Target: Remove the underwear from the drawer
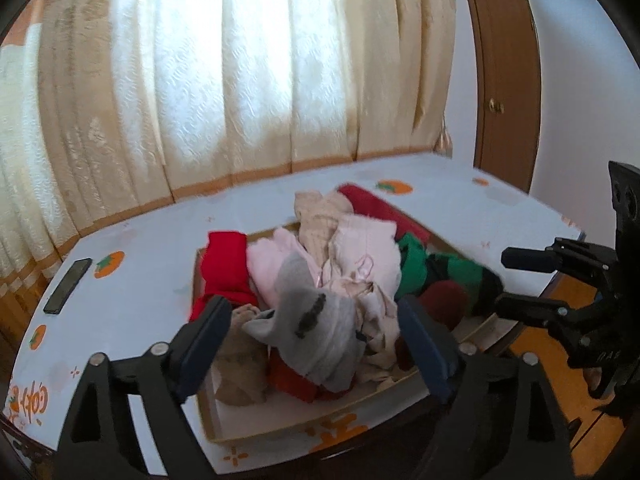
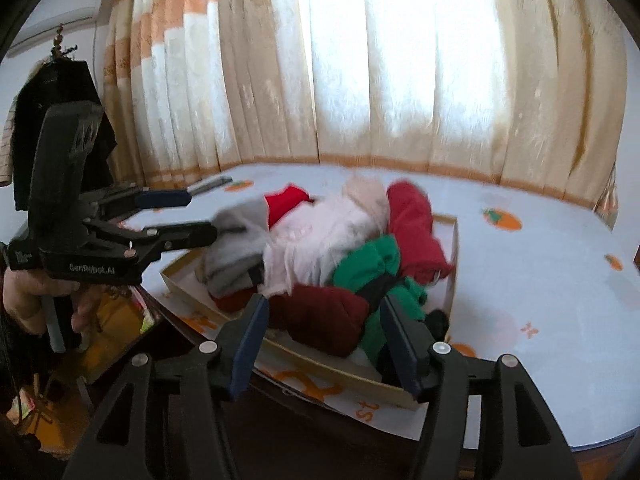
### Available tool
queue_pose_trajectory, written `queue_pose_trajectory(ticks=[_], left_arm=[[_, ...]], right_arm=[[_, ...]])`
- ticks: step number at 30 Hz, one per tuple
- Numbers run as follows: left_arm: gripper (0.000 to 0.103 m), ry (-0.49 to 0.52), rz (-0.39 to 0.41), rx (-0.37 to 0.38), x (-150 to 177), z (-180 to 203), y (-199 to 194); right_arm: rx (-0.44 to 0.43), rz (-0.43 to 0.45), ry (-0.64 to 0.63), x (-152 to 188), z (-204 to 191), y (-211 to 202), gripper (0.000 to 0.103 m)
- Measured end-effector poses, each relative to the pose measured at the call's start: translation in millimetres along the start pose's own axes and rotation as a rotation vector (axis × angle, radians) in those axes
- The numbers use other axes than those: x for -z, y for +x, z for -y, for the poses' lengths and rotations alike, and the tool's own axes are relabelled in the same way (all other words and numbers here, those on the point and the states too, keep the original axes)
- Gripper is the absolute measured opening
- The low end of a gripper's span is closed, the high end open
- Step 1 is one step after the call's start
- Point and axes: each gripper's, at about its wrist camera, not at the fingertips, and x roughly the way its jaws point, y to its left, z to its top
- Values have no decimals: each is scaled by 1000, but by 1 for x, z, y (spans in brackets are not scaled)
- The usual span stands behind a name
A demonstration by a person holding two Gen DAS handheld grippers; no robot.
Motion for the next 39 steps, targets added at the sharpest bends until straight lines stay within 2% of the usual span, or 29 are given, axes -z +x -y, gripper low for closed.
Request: queue_pose_trajectory(ticks=[4,9,20,39], left_arm=[[93,-31,47,-2,2,-2,-19],[95,-47,81,-6,2,-3,-33],[103,-57,143,-37,6,0,-54],[103,-91,104,-53,1,-7,-52]], right_arm=[[27,107,-17,-8,-12,-23,71],[23,171,-17,-16,-20,-36,72],[19,187,-36,-19,-30,-43,74],[25,204,-76,-25,-33,-46,75]])
